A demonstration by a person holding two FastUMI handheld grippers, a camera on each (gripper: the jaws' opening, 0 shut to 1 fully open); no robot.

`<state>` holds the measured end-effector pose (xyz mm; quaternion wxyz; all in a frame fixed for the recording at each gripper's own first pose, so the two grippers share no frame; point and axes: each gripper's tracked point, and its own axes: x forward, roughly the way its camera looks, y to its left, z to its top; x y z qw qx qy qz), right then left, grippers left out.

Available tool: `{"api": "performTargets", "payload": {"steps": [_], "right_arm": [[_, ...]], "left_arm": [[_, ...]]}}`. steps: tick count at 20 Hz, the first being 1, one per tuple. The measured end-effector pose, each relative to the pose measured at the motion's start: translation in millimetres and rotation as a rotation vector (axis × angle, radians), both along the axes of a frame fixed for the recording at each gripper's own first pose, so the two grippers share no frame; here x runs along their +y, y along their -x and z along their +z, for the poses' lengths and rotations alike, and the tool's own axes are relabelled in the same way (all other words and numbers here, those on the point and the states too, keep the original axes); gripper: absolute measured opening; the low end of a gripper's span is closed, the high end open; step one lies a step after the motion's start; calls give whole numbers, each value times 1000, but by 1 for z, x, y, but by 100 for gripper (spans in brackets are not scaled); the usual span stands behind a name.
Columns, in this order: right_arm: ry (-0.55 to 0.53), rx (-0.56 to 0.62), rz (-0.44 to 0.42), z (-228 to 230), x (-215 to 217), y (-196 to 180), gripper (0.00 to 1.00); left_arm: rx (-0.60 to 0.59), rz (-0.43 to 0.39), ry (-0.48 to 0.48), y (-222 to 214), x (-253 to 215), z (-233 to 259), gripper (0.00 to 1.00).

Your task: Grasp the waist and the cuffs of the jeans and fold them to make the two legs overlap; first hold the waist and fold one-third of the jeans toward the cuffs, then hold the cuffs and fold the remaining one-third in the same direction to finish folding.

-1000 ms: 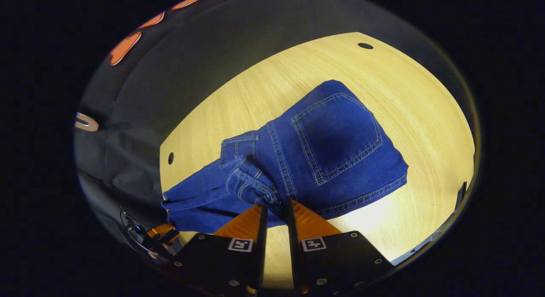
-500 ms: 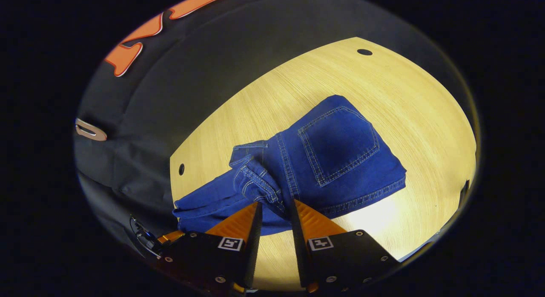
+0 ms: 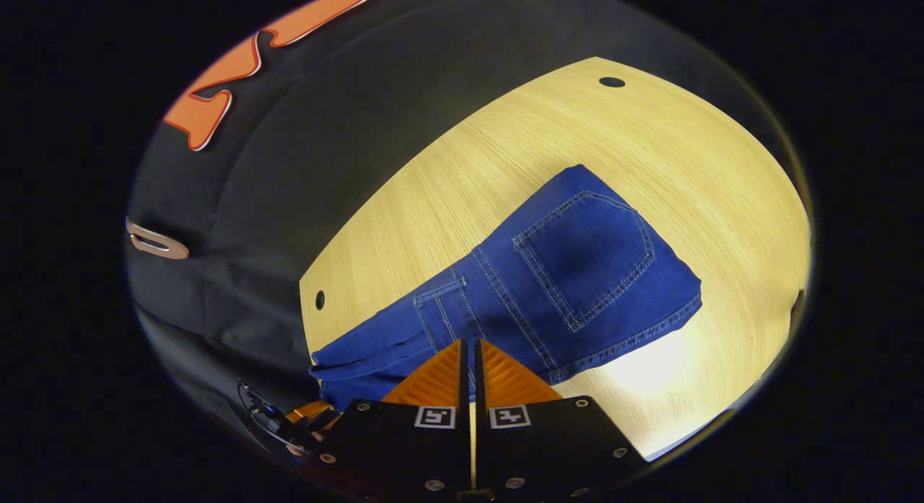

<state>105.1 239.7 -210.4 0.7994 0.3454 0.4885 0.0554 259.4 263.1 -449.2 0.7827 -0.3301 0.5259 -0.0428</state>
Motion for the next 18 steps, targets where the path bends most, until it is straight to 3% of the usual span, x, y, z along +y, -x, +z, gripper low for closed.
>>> {"api": "performTargets", "payload": {"steps": [5, 10, 12, 13, 16, 18], "right_arm": [[-62, -21, 61, 14, 6, 15, 4], [-92, -32, 18, 20, -7, 19, 3], [-83, -43, 16, 22, -16, 19, 3], [-73, -53, 11, 24, -20, 19, 3], [-66, -63, -16, 27, -34, 17, 3], [-74, -52, -30, 22, -43, 17, 3]], "left_arm": [[-33, 106, 173, -10, -6, 1, 98], [-37, 110, 89, -12, -1, -1, 92], [-24, 102, 91, -18, -15, -4, 77], [-8, 104, 88, -16, -18, -9, 77], [3, 155, 99, -19, -21, -12, 12], [-10, 168, 86, -17, -19, -11, 8]]}}
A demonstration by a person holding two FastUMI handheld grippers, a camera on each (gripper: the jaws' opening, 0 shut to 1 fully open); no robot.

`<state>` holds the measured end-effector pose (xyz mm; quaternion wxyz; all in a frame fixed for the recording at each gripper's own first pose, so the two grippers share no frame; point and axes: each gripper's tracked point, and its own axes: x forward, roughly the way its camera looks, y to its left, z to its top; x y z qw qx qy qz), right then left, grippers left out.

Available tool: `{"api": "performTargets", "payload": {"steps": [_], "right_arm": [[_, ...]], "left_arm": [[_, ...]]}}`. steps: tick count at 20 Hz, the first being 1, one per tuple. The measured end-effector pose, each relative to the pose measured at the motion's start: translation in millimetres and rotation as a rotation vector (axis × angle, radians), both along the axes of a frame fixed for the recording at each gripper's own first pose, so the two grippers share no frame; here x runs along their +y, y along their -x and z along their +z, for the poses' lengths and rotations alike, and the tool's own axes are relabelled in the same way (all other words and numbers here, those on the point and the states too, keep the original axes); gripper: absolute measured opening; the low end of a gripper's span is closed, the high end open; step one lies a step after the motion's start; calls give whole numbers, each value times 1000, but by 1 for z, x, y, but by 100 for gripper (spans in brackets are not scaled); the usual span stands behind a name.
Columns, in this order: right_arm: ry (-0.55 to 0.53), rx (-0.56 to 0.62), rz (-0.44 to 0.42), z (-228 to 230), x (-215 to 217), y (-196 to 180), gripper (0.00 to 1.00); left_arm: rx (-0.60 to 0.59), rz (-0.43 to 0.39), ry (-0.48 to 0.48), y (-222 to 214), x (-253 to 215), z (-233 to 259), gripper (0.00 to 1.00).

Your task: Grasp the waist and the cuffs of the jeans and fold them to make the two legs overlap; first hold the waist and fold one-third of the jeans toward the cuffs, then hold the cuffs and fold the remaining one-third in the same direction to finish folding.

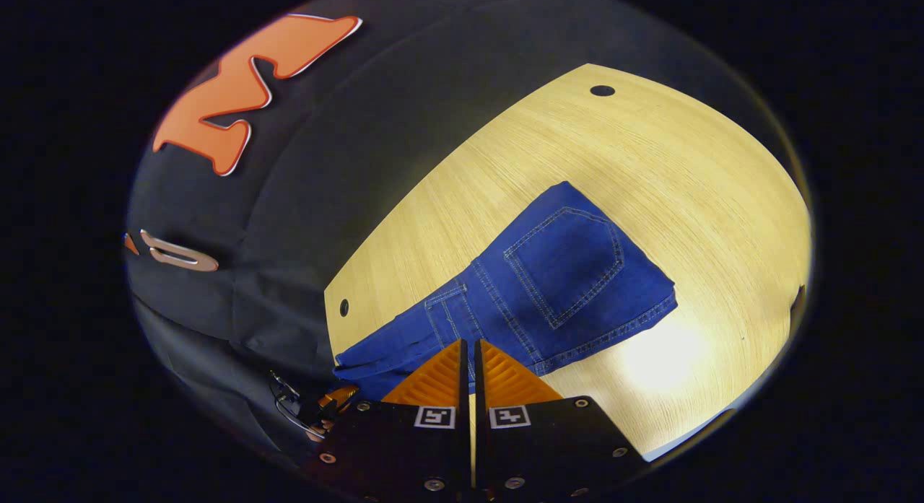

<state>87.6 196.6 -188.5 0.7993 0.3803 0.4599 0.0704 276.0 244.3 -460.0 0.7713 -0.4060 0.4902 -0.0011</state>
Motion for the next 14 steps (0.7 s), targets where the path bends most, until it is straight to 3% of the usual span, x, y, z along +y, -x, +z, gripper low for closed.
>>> {"api": "performTargets", "payload": {"steps": [1, 10, 14], "right_arm": [[6, -1, 7, -2, -3, 1, 4], [44, -33, 54, -6, -25, -11, 3], [5, -30, 4, -6, -44, -21, 3]], "left_arm": [[-19, -16, -14, 1, 0, 5, 4], [-230, -75, -152, 1, -18, 88, 4], [-326, -107, -178, 8, -34, 134, 4]]}}
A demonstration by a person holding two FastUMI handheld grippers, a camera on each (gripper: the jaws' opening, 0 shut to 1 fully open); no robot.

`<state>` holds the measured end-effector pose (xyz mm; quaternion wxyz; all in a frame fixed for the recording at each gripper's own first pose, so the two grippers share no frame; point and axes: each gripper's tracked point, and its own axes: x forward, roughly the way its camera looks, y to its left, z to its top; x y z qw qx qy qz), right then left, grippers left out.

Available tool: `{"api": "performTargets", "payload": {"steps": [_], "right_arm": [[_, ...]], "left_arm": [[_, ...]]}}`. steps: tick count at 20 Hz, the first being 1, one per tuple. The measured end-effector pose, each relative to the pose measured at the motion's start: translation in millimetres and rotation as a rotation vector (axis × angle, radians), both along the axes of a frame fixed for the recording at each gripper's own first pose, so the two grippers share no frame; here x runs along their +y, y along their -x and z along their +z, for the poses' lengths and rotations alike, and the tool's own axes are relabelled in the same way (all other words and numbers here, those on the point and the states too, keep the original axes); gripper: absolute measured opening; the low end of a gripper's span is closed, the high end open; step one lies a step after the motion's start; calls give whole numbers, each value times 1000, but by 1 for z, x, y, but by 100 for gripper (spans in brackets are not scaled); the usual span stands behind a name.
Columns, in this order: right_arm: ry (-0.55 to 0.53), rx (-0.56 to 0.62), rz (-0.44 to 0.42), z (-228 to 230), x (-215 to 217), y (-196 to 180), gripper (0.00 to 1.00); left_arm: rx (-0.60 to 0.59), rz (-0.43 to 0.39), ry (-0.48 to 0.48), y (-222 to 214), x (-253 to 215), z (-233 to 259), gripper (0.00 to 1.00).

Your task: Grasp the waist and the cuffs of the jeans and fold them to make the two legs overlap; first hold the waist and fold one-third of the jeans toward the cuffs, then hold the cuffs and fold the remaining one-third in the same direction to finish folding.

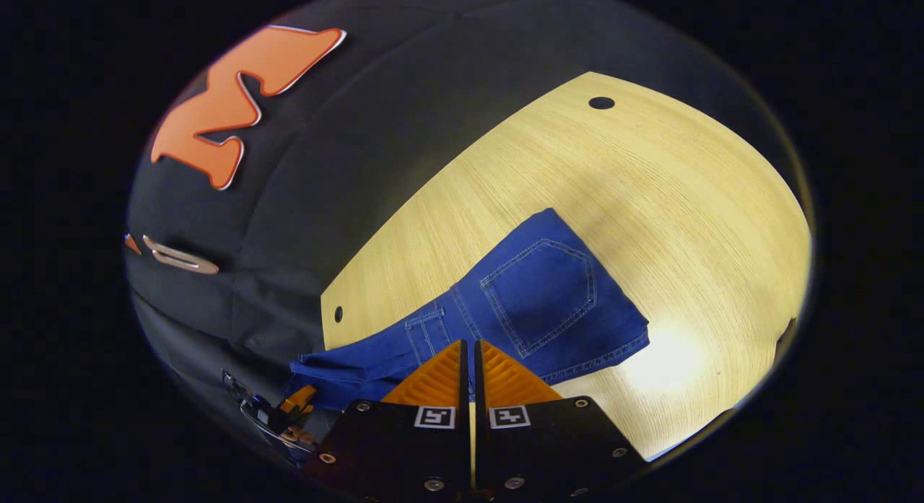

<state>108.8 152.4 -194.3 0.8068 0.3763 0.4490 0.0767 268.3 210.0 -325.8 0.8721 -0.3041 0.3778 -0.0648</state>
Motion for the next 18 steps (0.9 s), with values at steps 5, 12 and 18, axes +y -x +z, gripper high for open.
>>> {"api": "performTargets", "payload": {"steps": [5, 12, 18], "right_arm": [[68, -54, 70, -1, -22, 0, 3], [100, -86, 69, -5, -59, -11, 15], [45, -84, 34, -10, -85, -14, 85]], "left_arm": [[-70, -33, -41, 3, -44, 45, 4], [-96, -70, -72, 14, -109, 71, 4], [-112, -116, -94, 27, -163, 92, 4]]}}
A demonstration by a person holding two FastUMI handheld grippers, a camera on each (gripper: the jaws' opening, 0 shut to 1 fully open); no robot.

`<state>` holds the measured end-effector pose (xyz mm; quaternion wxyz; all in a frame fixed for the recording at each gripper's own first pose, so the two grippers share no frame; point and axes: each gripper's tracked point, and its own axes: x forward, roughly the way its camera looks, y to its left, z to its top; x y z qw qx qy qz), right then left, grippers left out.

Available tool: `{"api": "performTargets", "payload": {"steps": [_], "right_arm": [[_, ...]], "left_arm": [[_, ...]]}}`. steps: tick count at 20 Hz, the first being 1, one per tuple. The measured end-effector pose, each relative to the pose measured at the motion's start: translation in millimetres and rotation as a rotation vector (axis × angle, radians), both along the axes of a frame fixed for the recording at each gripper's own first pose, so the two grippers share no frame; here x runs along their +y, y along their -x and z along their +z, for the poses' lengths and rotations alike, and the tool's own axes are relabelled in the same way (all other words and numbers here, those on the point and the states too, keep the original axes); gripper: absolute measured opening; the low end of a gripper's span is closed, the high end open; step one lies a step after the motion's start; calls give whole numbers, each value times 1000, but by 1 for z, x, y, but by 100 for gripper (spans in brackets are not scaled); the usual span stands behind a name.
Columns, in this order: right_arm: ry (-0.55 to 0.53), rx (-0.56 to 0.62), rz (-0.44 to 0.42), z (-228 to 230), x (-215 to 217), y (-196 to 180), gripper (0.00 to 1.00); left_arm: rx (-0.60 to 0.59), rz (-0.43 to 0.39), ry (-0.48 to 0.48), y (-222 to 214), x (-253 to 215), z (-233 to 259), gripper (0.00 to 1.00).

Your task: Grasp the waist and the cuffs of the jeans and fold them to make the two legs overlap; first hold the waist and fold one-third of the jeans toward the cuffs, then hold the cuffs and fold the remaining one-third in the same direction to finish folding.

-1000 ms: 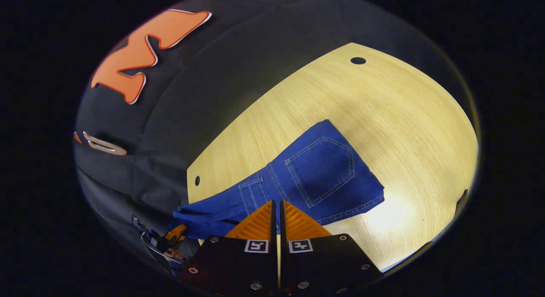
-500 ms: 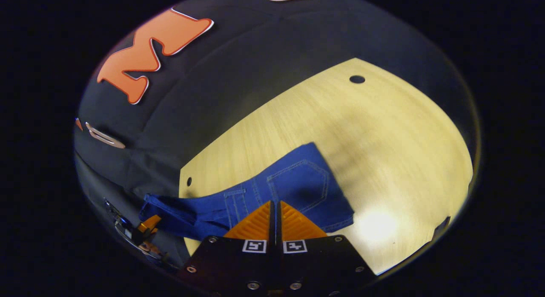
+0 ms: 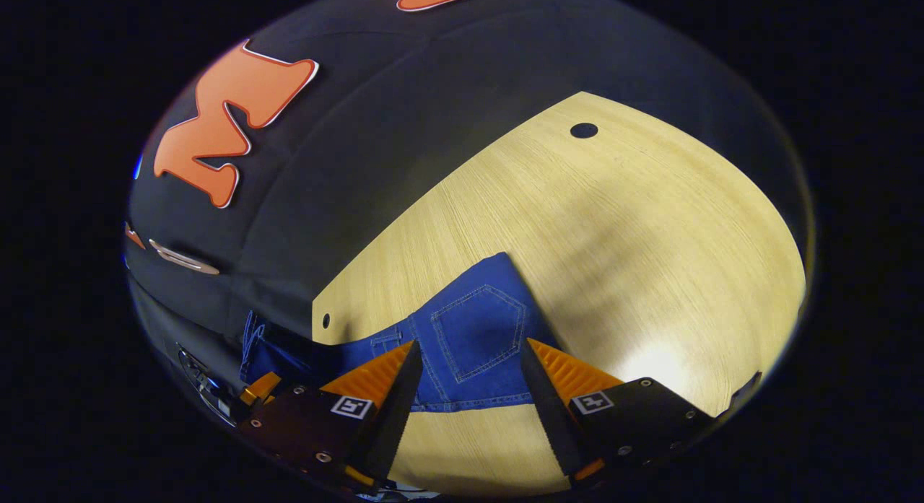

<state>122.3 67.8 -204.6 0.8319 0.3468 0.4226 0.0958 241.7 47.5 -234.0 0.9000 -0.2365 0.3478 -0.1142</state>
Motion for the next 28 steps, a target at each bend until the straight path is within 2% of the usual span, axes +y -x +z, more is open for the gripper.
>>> {"api": "performTargets", "payload": {"steps": [4, 10, 18, 21, 27, 28], "right_arm": [[7, -50, -7, 9, -18, -1, 97], [47, -115, 8, 18, -46, 5, 98], [45, -174, -14, 36, -73, 6, 98], [49, -195, -28, 40, -84, 3, 98], [64, -209, -64, 44, -110, 2, 98], [69, -213, -66, 44, -113, 1, 98]], "left_arm": [[-16, -39, -4, 2, -40, 20, 2], [-46, -104, -19, 0, -117, 56, 4], [-35, -207, -127, -5, -226, 56, 4], [-22, -269, -163, 5, -272, 43, 4], [46, -365, -290, 20, -344, -14, 5], [53, -395, -280, 30, -359, -21, 9]]}}
